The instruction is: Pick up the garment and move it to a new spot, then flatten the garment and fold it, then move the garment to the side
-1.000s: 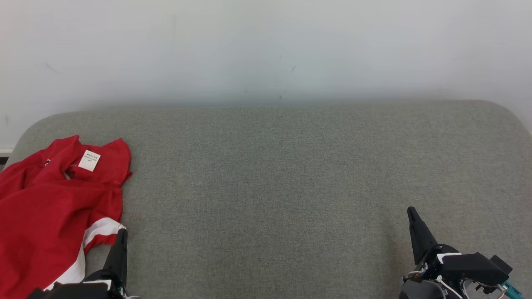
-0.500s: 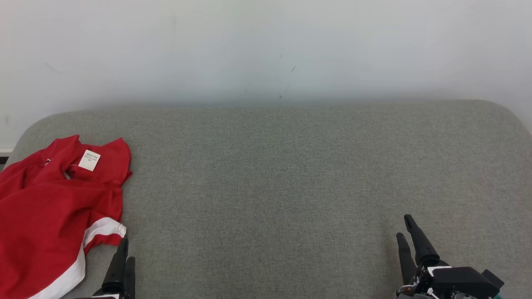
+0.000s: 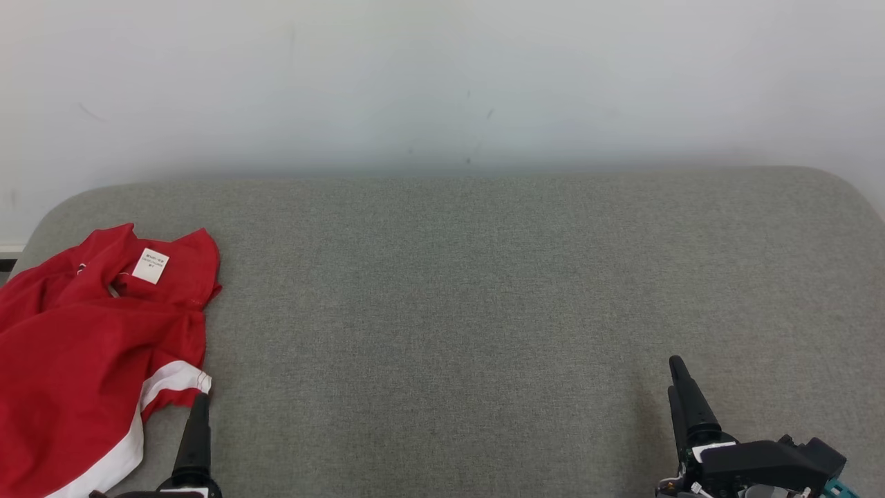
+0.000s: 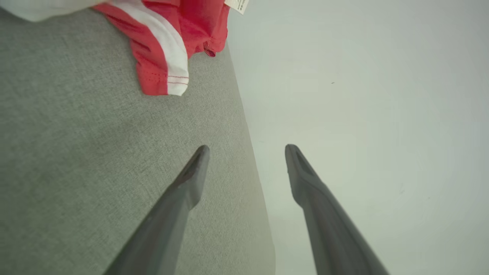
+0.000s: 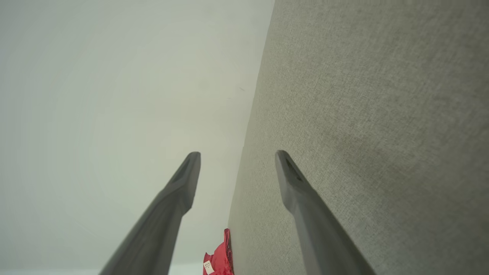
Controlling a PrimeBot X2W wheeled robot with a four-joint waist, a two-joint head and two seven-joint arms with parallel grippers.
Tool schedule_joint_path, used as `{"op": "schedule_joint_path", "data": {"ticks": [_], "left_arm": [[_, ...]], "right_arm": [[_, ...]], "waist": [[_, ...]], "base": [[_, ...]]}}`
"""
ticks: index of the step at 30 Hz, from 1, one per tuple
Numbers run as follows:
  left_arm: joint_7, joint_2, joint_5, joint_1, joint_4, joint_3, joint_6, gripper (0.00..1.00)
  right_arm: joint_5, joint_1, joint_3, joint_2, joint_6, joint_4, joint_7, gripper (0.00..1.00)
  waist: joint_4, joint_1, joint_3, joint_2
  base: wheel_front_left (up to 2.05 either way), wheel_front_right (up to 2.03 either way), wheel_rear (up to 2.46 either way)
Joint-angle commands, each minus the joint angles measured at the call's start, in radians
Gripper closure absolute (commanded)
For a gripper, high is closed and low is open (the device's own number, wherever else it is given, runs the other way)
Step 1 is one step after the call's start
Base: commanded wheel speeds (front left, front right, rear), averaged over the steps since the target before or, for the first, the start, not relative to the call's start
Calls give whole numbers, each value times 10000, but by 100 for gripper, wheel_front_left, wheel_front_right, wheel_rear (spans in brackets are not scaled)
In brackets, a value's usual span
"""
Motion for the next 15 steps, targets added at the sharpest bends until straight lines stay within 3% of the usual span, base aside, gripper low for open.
{"op": "schedule_joint_path", "data": {"ticks": [1,15], "left_arm": [[-154,45,469,-85,-217,-10,49,0],[-655,60,3202,45,-536,-425,501,0]], "right_arm": [[-492,-257,57,-10,-4,-123,-149,0],[-3126,-268,160,-13,-6,-120,-650,0]], "waist": [[8,0,-3,0],[19,0,-22,0]], "base": [[0,0,0],[0,0,0]]}}
